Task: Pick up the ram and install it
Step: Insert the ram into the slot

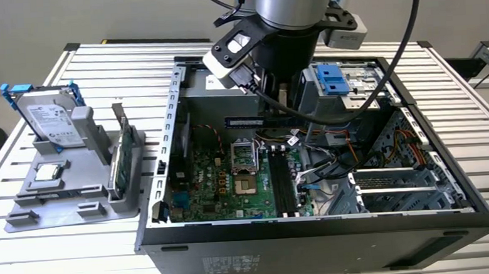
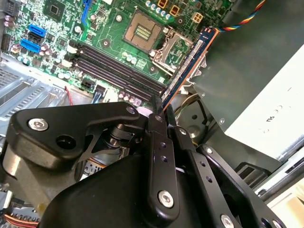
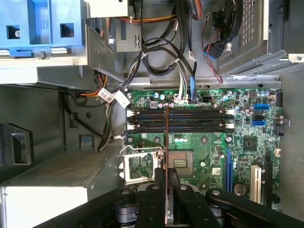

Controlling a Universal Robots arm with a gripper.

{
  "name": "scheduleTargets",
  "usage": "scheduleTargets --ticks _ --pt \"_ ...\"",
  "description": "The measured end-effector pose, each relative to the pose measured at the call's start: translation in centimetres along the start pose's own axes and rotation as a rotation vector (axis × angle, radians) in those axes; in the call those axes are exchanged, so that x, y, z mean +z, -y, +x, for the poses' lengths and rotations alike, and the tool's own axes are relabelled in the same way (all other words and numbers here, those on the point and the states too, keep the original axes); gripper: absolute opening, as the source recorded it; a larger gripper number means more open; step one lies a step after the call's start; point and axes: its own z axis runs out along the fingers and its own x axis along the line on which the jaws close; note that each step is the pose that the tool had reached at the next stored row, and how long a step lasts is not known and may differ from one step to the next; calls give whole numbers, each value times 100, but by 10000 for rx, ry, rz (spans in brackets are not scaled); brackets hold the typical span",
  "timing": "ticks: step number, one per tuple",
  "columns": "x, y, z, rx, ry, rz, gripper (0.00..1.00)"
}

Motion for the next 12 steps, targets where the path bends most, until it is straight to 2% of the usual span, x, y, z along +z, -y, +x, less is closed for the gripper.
scheduleTargets --ticks 12 --pt "37 -2 18 0 1 0 0"
